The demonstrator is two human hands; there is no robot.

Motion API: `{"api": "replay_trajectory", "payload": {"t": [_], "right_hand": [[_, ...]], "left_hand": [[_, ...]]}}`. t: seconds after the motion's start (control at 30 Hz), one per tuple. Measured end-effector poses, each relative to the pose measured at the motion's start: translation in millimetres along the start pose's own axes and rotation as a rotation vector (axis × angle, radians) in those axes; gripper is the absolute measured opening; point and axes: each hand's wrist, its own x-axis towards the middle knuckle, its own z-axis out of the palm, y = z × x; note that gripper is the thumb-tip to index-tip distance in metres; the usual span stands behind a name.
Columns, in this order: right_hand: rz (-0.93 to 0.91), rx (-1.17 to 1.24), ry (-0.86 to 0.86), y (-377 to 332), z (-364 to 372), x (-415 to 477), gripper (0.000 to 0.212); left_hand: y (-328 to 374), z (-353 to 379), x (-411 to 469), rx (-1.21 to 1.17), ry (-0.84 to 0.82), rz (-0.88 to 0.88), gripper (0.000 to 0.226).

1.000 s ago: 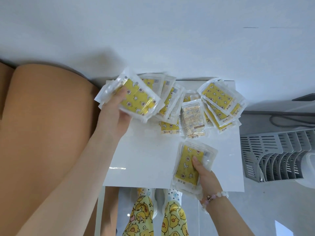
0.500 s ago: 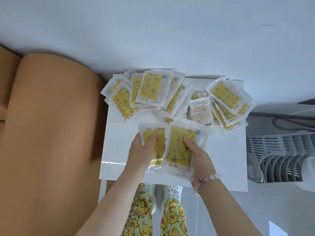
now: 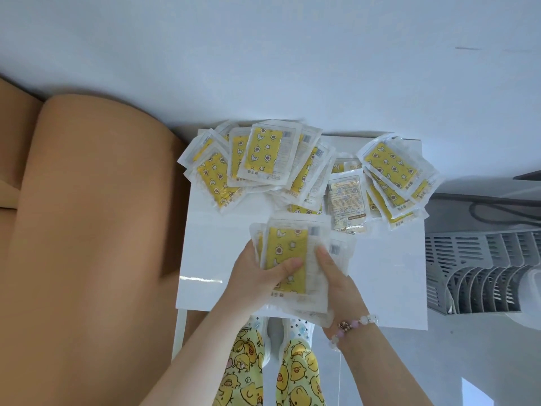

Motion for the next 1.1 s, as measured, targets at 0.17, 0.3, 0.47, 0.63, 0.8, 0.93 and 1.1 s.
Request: {"api": "replay_trajectory", "payload": {"t": [0.17,0.3,0.47,0.63,0.8,0.93,1.1], "right_hand": [[-0.063,-0.107,0.026,-18,7,-30,0.044],[-0.112,-0.301,-0.024,-39,39,-66,0.033],[-0.117,-0.563,-0.141,-49,115,-106,0.014],[-0.032,-0.888,-0.318,-17,199,-150,0.022],[-0.004,-1.162,-0.486,44,267,-192,0.016],[0.016,-1.418,-0.560,117,296,-225,0.036],[0.023,-1.625,-0.617,222,300,-268,0.047]], "left_hand": [[10,-24,-29,-0.173,0.067,-0.045,0.058],[28,-43,-72,-0.326,0.147,-0.024,0.054],[43,-90,-141,-0.542,0.321,-0.007,0.031],[21,-143,-226,-0.762,0.506,-0.001,0.024],[-21,-184,-301,-0.912,0.750,-0.063,0.018],[-60,-212,-353,-1.049,0.867,-0.062,0.020],[-133,-236,-420,-1.145,0.988,-0.026,0.019]]}}
